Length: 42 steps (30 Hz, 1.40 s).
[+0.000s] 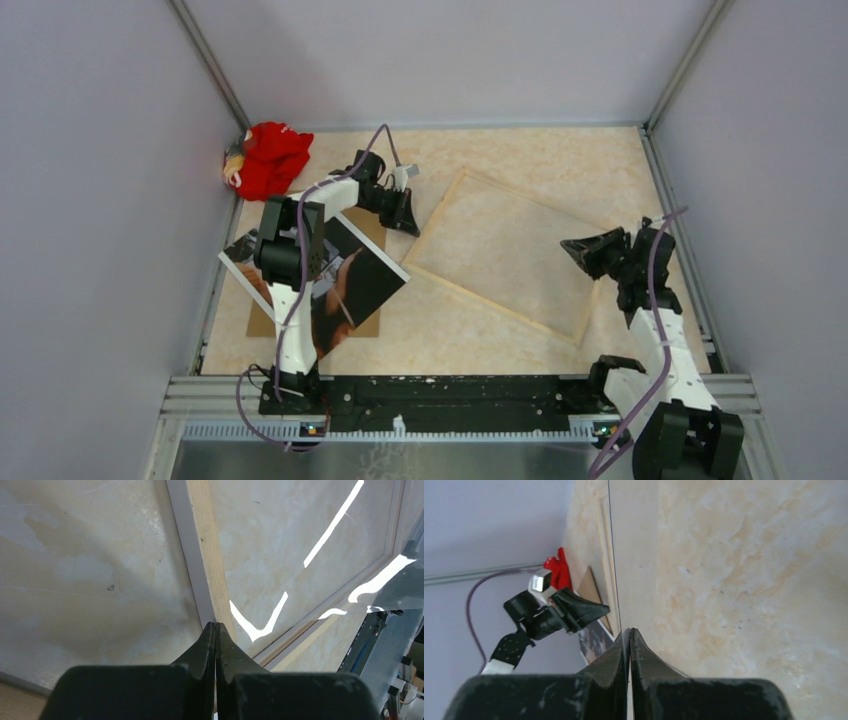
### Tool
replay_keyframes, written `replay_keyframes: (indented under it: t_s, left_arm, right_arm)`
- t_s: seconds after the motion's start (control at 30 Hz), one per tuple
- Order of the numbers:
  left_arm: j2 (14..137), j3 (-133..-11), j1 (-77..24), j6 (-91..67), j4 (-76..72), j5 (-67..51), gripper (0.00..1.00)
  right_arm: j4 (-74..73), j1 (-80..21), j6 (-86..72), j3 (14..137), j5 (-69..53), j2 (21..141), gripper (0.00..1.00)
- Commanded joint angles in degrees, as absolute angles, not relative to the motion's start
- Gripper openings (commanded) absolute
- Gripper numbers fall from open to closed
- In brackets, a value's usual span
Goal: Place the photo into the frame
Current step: Pick up the photo frame item from the photo frame.
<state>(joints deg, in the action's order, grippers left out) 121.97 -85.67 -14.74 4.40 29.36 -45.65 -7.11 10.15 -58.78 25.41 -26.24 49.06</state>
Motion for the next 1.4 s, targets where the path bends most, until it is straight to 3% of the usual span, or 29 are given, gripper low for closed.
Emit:
replay_keyframes:
  t_s: [0.0, 0.6, 1.37]
  left_arm:
    - [121.0, -83.9, -15.2, 5.5, 29.7, -43.6, 0.0]
    - [121.0, -83.8, -15.1, 5.3, 29.9, -43.8, 0.0]
    - [121.0, -83.1, -15.1, 5.1, 29.3, -43.8, 0.0]
  right_arm:
    - [3.6, 10.7, -67.2, 28.0, -33.0, 46.9, 0.0]
    - [24.2, 10.4, -83.9, 26.2, -37.2, 45.9, 0.0]
    - [29.8, 1.3, -86.6, 34.6, -31.6, 51.7, 0.0]
